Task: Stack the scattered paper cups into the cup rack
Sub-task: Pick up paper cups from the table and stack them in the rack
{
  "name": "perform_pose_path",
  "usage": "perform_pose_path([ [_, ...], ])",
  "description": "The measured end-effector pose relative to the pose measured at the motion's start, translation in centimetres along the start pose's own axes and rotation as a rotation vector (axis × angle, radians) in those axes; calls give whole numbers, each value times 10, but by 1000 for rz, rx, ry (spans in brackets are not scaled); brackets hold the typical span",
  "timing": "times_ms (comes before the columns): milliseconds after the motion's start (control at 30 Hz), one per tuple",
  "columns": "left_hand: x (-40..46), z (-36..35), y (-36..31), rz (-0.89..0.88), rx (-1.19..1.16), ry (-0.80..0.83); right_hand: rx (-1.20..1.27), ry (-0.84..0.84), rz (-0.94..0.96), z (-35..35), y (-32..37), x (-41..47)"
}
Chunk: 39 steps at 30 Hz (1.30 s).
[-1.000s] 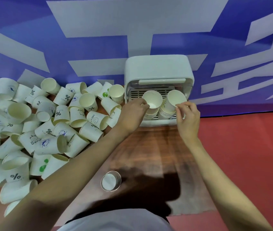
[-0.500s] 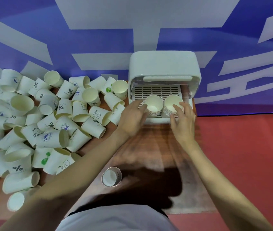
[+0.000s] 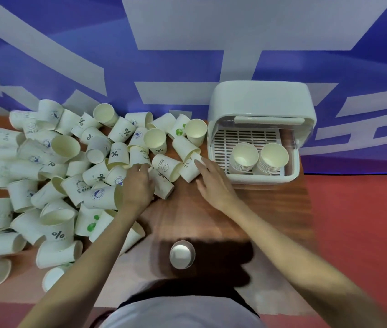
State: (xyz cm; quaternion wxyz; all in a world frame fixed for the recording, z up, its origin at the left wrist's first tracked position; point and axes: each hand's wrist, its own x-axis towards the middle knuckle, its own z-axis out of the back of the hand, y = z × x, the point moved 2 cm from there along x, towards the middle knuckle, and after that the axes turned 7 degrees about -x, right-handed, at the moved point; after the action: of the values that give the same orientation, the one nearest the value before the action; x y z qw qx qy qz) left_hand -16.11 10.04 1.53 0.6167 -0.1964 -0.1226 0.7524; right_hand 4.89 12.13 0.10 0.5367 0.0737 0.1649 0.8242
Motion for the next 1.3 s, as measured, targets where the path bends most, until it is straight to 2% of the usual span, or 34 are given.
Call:
perform_pose_path([
  [167,10,2,12,69,15,58,-82,22,-99,-8,10,37],
  [333,17,-5,14,58,14,117,-134,132,-133,-18,11,53],
  [433,17,-10,16,60,58,146,-155,119,-145,-23,10,55],
  [567,13,-16,18,68,61,127,-103,73,-152,-25,11,53],
  [700,5,-18,18,43,-25,57,58,39,-223,-26,10,46],
  [800,-3,-19,17,10,-107,-20,189,-14,-253,-23,9,37],
  [967,-24,-15,8,-61,-222,-134,356,-97,-178,-2,5,11],
  [1167,-48,-2,-28,-303,-316,-204,244,-263,-53,39,-17,-35],
  [1300,-47,4,-63,-383,-344,-231,195,-426,-26,74,-40,-60],
])
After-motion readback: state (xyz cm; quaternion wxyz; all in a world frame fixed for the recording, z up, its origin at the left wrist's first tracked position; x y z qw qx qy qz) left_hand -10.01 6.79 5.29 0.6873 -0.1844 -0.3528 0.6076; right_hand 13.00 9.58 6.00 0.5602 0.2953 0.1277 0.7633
